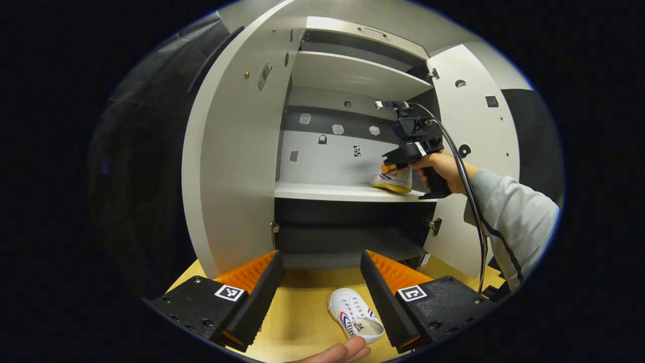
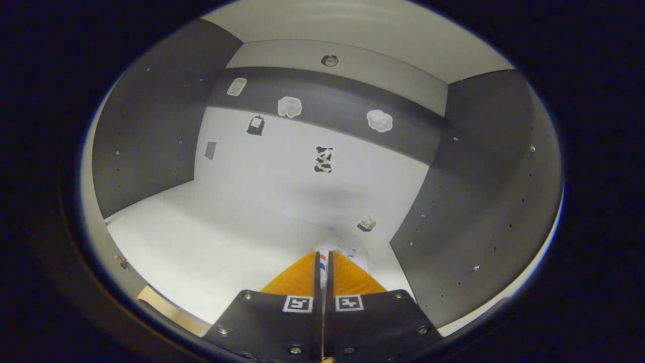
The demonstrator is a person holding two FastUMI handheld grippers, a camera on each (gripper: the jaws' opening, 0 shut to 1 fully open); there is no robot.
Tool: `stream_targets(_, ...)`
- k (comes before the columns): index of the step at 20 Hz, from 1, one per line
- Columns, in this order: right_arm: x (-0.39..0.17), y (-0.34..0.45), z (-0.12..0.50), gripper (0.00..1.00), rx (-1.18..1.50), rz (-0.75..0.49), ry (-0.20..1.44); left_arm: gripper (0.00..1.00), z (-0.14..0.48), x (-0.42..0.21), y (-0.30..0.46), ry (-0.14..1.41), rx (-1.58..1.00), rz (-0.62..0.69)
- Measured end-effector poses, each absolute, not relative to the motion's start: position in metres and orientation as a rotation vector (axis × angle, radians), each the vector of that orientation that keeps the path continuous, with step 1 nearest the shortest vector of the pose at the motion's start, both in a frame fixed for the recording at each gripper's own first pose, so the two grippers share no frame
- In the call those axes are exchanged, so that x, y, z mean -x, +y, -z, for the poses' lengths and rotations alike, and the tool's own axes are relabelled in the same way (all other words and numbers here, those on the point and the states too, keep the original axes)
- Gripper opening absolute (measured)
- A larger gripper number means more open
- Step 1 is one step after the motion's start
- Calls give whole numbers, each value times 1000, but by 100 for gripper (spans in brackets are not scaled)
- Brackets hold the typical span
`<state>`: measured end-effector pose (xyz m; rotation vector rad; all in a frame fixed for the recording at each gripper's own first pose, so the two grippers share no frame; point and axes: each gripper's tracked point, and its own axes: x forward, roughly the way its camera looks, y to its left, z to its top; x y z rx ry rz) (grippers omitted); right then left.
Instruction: Grab one shoe with the right hand and put it into the shoe cabinet, grab the other shoe with the left hand and put it into the shoe cabinet; then close the right door with the right hand and the left door with the left hand.
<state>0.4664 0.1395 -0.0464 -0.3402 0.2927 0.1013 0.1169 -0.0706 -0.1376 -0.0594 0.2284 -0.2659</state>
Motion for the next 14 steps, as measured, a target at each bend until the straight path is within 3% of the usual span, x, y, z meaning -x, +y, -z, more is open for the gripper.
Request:
stream_targets(2,-456,134,35,5,311,-90,254,95,135,-114,-67,221,63,256)
stream_targets(4,-438,130,26,20,255,-89,231,95,135,-110,-65,222,58,242)
stream_targets(6,-412,127,17,39,193,-100,207,95,133,-107,-64,219,48,238)
stream_targets(7,-397,129,12,54,166,-123,195,95,135,-105,-66,230,50,241)
stream_targets(8,-382,129,9,55,146,-142,183,95,135,-102,-69,238,54,250)
stream_targets(11,-329,127,-3,96,112,-165,142,95,136,-94,-71,238,26,251)
stream_targets(14,-266,124,-13,98,100,-180,99,95,141,-86,-74,248,17,250)
